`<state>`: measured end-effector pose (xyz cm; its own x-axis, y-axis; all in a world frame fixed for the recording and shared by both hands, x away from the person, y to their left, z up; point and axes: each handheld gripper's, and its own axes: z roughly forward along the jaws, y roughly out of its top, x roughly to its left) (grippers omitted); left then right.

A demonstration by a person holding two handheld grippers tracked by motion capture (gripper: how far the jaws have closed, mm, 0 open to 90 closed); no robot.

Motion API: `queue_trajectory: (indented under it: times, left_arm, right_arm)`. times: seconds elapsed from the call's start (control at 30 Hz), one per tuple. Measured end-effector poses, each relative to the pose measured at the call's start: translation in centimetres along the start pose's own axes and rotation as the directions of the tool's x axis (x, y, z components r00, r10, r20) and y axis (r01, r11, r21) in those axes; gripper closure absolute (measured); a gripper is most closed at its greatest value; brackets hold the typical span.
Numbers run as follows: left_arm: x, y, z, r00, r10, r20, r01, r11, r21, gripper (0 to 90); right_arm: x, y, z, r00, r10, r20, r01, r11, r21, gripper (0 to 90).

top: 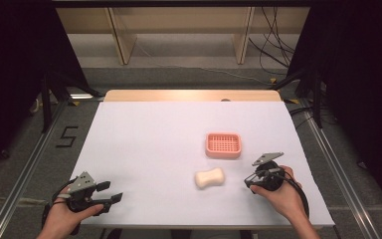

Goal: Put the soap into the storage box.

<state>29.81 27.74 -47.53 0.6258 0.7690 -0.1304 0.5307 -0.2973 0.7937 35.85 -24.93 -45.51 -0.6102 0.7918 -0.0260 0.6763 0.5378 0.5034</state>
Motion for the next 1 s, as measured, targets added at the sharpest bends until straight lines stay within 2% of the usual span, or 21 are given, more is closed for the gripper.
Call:
queue_trajectory:
  times: [0.07, 0.17, 0.23, 0.27, 0.37, 0.4, 0.43, 0.47, 0.5, 0.53, 0.57, 0.6, 0.63, 0.67, 0.7, 0.73, 0.8, 0.87, 0.9, 0.93, 1.0]
  left_arm:
    - [0.0, 0.0, 0.0, 1.0000, 0.004, 0.000, -0.004, 1.0000, 0.003, 33.2]
    - [0.0, 0.0, -0.1, 1.0000, -0.005, 0.004, 0.005, 0.9999, 0.011, 33.3]
    - [0.4, 0.0, -0.2, 0.9989, 0.047, -0.005, -0.047, 0.9986, 0.024, 33.3]
    - [0.4, 0.0, -0.2, 0.9989, 0.047, -0.005, -0.047, 0.9986, 0.022, 33.3]
    - [0.1, 0.0, -0.1, 1.0000, 0.008, 0.002, -0.008, 1.0000, 0.006, 33.2]
    - [0.1, 0.0, -0.1, 1.0000, 0.008, 0.002, -0.008, 1.0000, 0.006, 33.3]
    - [0.0, 0.0, 0.0, 1.0000, -0.002, 0.004, 0.002, 1.0000, 0.004, 33.3]
    - [0.0, 0.0, 0.0, 0.9999, 0.010, 0.005, -0.010, 0.9999, 0.006, 33.3]
    - [0.0, 0.0, 0.0, 0.9998, 0.020, 0.001, -0.020, 0.9997, 0.016, 33.3]
    - [0.0, 0.0, 0.0, 0.9998, 0.020, 0.001, -0.020, 0.9997, 0.016, 33.3]
    - [0.0, 0.0, -0.1, 0.9998, 0.019, 0.000, -0.019, 0.9996, 0.019, 33.2]
    - [0.2, 0.0, -0.2, 0.9995, 0.033, 0.003, -0.033, 0.9990, 0.031, 33.3]
    - [0.1, 0.0, -0.2, 0.9995, 0.031, 0.002, -0.031, 0.9991, 0.029, 33.2]
    - [0.1, 0.0, -0.2, 0.9995, 0.031, 0.002, -0.031, 0.9991, 0.029, 33.2]
    - [0.0, 0.0, 0.0, 0.9999, 0.011, 0.002, -0.011, 0.9998, 0.015, 33.2]
    - [0.1, 0.0, -0.1, 0.9995, 0.032, -0.002, -0.032, 0.9990, 0.029, 33.2]
    - [0.1, 0.0, -0.1, 0.9997, 0.023, 0.001, -0.023, 0.9996, 0.018, 33.2]
    - [0.0, 0.0, -0.1, 0.9998, 0.020, 0.005, -0.020, 0.9996, 0.021, 33.3]
    - [0.1, 0.0, -0.1, 0.9995, 0.030, -0.001, -0.030, 0.9992, 0.027, 33.3]
    - [0.1, 0.0, -0.1, 0.9996, 0.030, -0.001, -0.030, 0.9992, 0.027, 33.2]
    - [0.1, 0.0, -0.1, 0.9995, 0.031, 0.000, -0.031, 0.9992, 0.026, 33.2]
  right_arm:
    - [0.1, 0.1, 0.0, 0.9983, -0.059, 0.007, 0.059, 0.998, -0.003, 41.8]
    - [0.2, 0.5, 0.0, 0.9848, -0.174, 0.007, 0.174, 0.985, 0.020, 40.0]
    - [0.3, 0.8, -0.2, 0.9691, -0.245, -0.029, 0.246, 0.968, 0.052, 39.3]
    - [0.3, 1.0, -0.3, 0.9583, -0.281, -0.050, 0.284, 0.956, 0.066, 39.4]
    - [0.3, 1.8, -0.7, 0.9332, -0.353, -0.067, 0.358, 0.931, 0.078, 39.4]
    - [0.3, 1.8, -0.7, 0.9332, -0.353, -0.067, 0.358, 0.931, 0.078, 39.4]
    - [0.4, 2.1, -0.8, 0.9243, -0.372, -0.087, 0.379, 0.922, 0.086, 38.9]
    - [0.5, 2.7, -0.8, 0.8776, -0.457, -0.144, 0.474, 0.873, 0.114, 37.4]
    - [0.7, 2.9, -0.8, 0.8618, -0.479, -0.168, 0.501, 0.854, 0.137, 37.1]
    - [0.7, 2.9, -0.8, 0.8618, -0.479, -0.168, 0.501, 0.854, 0.137, 37.1]
    - [1.0, 3.4, -0.7, 0.8379, -0.500, -0.218, 0.540, 0.818, 0.198, 36.0]
    - [1.1, 3.6, -0.6, 0.8285, -0.516, -0.218, 0.555, 0.806, 0.204, 36.0]
    - [1.2, 3.8, -0.5, 0.8199, -0.525, -0.229, 0.567, 0.799, 0.201, 36.0]
    - [1.2, 3.8, -0.5, 0.8199, -0.525, -0.229, 0.567, 0.799, 0.201, 36.0]
    - [1.2, 4.1, -0.4, 0.8041, -0.543, -0.241, 0.588, 0.786, 0.189, 35.9]
    - [1.3, 4.3, -0.4, 0.8073, -0.543, -0.230, 0.586, 0.783, 0.209, 35.7]
    - [1.4, 4.7, -0.3, 0.8093, -0.541, -0.228, 0.585, 0.780, 0.223, 35.8]
    - [1.4, 5.1, 0.0, 0.7914, -0.561, -0.242, 0.608, 0.766, 0.211, 35.8]
    - [1.5, 5.1, 0.0, 0.8043, -0.546, -0.234, 0.592, 0.772, 0.233, 35.8]
    - [1.5, 5.3, 0.2, 0.7895, -0.564, -0.242, 0.610, 0.763, 0.214, 35.8]
    - [1.7, 5.6, 0.2, 0.8012, -0.549, -0.239, 0.596, 0.770, 0.229, 35.6]
